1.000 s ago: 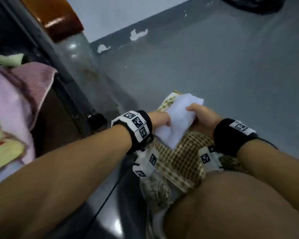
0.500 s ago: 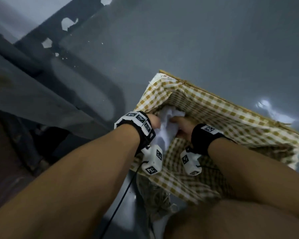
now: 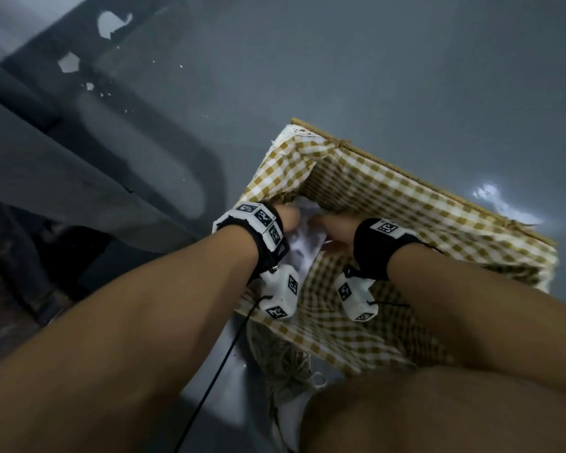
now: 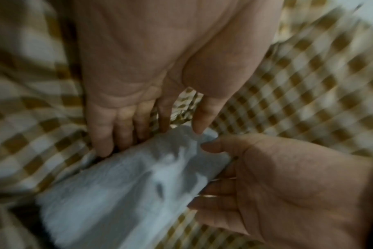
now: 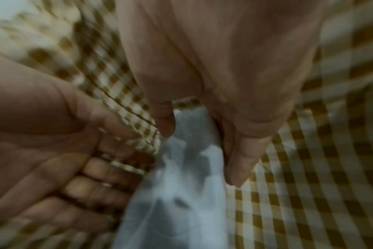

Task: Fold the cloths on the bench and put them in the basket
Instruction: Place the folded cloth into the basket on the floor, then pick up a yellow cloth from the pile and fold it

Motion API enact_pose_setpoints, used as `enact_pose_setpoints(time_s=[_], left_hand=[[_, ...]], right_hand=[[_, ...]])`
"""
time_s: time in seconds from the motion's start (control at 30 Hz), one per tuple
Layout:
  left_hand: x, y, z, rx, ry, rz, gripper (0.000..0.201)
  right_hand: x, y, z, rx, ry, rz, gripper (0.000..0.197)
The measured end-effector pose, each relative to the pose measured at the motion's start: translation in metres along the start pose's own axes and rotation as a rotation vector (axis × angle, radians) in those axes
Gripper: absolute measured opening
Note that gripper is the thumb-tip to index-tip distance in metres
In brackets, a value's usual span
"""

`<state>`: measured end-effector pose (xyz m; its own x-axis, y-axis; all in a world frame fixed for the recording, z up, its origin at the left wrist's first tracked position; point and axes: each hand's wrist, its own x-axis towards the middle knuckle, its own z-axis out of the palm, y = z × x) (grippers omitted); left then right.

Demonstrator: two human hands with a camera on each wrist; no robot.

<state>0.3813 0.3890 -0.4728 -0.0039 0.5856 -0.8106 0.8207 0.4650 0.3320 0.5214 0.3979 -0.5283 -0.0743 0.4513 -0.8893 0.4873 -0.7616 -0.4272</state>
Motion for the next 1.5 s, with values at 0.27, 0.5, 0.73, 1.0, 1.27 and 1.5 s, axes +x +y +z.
enact_pose_setpoints(time_s=[0.27,0.5,0.73,1.0,1.27,1.5], left_hand=[[-0.097,0.009,-0.035,-0.646,0.033,0.109,0.014],[-0.237,-0.076,-0.108,-0.725,0.307,0.303,0.011],[-0.370,-0.229,-0.143,-0.773,0.637,0.299,0.020],[-0.421,-0.393,-0.104,-0.485,0.940,-0.108,0.032],[-0.403,-0.478,-0.079,-0.409,1.099,-0.392,0.098],[-0.398,-0.479,-0.097,-0.498,1.076,-0.403,0.071]], right_hand=[[-0.115,-0.051,0.005,-0.225,-0.053,-0.167,0.027],[-0.260,-0.138,0.084,-0.470,-0.167,-0.488,0.029],[-0.352,-0.188,0.254,-0.697,-0.337,-0.757,0.019],[-0.370,-0.179,0.423,-1.014,-0.322,-1.008,0.034],[-0.331,-0.168,0.472,-1.138,-0.138,-1.185,0.037],[-0.320,-0.196,0.467,-1.250,0.250,-1.179,0.060]])
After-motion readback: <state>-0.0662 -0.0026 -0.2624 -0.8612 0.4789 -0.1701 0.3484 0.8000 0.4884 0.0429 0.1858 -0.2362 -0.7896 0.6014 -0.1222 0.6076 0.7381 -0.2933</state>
